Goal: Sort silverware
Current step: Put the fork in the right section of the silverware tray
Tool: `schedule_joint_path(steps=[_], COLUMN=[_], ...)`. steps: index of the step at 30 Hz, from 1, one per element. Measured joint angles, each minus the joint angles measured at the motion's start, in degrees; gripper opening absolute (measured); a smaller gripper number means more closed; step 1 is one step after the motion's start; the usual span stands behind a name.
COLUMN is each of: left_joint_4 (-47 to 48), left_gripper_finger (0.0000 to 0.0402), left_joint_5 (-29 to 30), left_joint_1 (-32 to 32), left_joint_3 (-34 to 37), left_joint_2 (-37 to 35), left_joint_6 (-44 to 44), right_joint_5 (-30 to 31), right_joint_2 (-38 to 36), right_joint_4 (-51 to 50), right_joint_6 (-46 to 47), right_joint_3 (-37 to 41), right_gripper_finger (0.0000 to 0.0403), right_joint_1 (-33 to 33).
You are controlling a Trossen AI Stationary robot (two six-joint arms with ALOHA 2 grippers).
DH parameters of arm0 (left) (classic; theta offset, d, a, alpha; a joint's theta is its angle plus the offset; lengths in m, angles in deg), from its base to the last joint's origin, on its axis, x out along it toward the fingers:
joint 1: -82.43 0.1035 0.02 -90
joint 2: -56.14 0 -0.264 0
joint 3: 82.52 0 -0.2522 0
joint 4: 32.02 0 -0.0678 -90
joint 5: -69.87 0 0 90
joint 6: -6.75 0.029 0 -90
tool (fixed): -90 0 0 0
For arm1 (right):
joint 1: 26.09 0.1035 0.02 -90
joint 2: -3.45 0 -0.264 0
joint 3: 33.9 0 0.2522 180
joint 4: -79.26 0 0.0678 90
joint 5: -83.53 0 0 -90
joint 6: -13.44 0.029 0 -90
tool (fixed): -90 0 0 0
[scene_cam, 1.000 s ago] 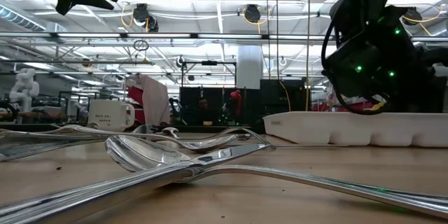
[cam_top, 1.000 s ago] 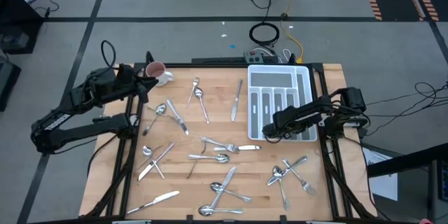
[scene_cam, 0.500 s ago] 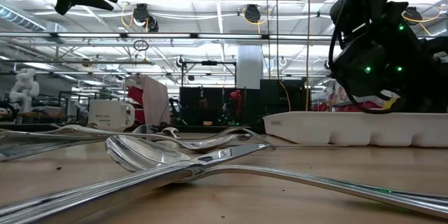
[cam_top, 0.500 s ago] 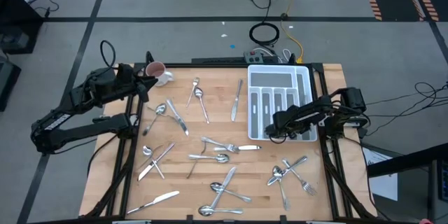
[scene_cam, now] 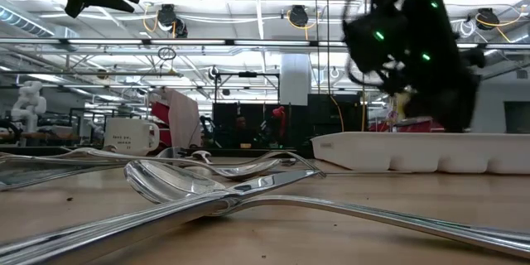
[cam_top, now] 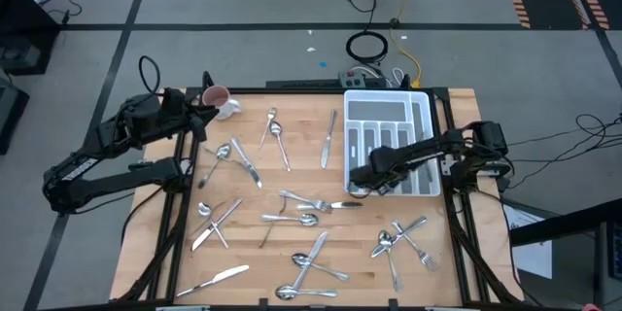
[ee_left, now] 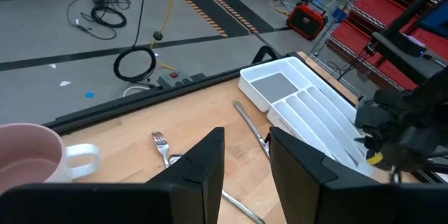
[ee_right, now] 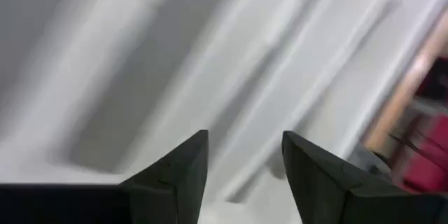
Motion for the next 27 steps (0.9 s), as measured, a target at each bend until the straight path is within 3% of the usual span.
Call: schedule_joint_path(steps=[5,9,11,14,21,27], left_joint_4=[0.1,0.2,0.2,0.4,0.4,0.4], left_gripper_finger=[0.0118,0.0118,0.0118,0.0118,0.0118,0.0118], left_joint_5=[0.0,0.0,0.0,-0.1,-0.1,0.7], left_joint_1=[0.0,0.0,0.0,0.0,0.0,0.0], left_joint_3=[0.0,0.0,0.0,0.0,0.0,0.0], left_joint_2=[0.0,0.0,0.0,0.0,0.0,0.0], left_joint_6=[0.0,0.0,0.0,0.0,0.1,0.2], right_joint_5=[4.7,4.8,8.6,12.8,13.0,6.7], right_joint_2=[-0.3,-1.1,-1.8,-2.3,-2.3,-2.3], right_joint_4=[-3.6,-6.3,-6.9,-7.4,-2.6,1.4], right_joint_6=[2.3,1.9,1.4,-0.1,-3.4,-0.3], right_joint_3=[-1.8,-0.3,0.7,1.0,-1.2,-0.5], right_gripper_finger=[0.0152,0.0079,0.0051,0.0052,0.0077,0.0011], right_joint_1=[-2.8,-6.2,-7.1,-6.9,-5.3,-7.7])
